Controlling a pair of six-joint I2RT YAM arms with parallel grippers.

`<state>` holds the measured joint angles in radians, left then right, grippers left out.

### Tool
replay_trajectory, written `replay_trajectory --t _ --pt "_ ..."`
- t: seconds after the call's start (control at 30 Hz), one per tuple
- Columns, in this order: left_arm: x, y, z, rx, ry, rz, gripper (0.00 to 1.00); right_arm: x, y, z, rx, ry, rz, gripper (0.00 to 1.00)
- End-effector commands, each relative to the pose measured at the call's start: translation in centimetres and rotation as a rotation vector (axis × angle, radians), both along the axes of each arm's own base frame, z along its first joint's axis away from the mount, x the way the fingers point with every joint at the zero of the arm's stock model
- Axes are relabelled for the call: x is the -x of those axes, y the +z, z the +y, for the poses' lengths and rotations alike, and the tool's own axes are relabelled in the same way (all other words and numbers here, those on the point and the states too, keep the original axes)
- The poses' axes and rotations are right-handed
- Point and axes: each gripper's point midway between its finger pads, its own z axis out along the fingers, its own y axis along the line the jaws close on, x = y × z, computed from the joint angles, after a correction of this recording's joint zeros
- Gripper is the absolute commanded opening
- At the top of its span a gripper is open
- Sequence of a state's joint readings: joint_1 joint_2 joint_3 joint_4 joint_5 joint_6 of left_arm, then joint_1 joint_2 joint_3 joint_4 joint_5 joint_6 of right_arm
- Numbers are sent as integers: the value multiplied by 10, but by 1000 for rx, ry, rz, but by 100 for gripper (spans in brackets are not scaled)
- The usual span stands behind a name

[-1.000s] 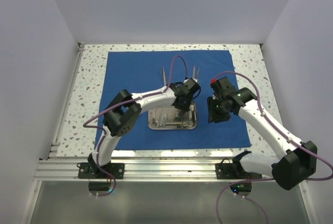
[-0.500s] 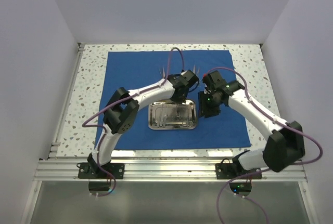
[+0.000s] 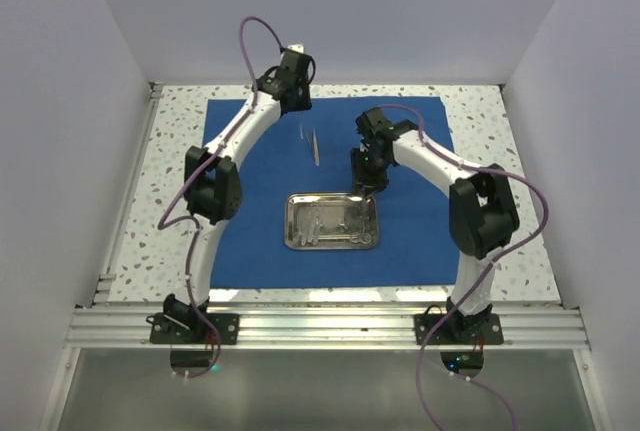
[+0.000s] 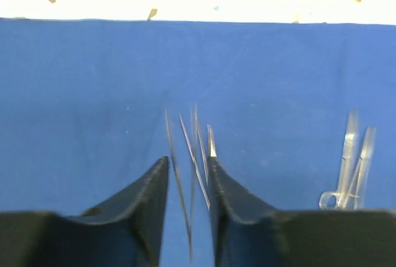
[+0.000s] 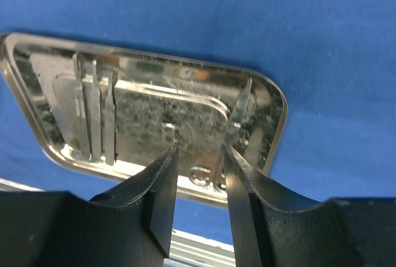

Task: Open and lay out the surgical kit
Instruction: Place the medical item in the surgical kit.

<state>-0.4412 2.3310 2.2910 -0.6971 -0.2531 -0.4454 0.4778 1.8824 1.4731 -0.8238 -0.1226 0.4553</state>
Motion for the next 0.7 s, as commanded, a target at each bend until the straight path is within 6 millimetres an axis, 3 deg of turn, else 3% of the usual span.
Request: replay_trajectory --t 0.0,0.13,0.33,0.4,0.43,0.47,0.5,0.53,0.6,0.67 --pt "-18 -50 -7 32 -46 49 41 -7 1 3 31 10 16 40" --pt "-18 -80 -16 61 -103 98 47 -11 -10 -5 115 -10 35 39" --pt "-8 -92 -13 56 -118 123 50 -4 -30 -11 179 -26 69 39" --pt "-6 -78 -6 45 -108 104 50 0 -37 -12 193 -25 76 39" --pt "-1 -80 -3 32 -110 115 51 4 -43 -14 206 -28 92 39" --pt "0 -64 2 32 -105 93 52 6 -46 -15 216 -29 95 39" --pt "4 -65 6 16 -100 99 52 6 -50 -16 222 -34 92 39" --pt "6 -47 9 19 -95 74 53 10 -56 -18 230 -39 105 39" --pt "12 -40 18 10 -86 74 53 11 -61 -22 247 -49 106 39" --pt "18 -17 22 11 -79 45 53 15 -71 -24 263 -50 123 39"
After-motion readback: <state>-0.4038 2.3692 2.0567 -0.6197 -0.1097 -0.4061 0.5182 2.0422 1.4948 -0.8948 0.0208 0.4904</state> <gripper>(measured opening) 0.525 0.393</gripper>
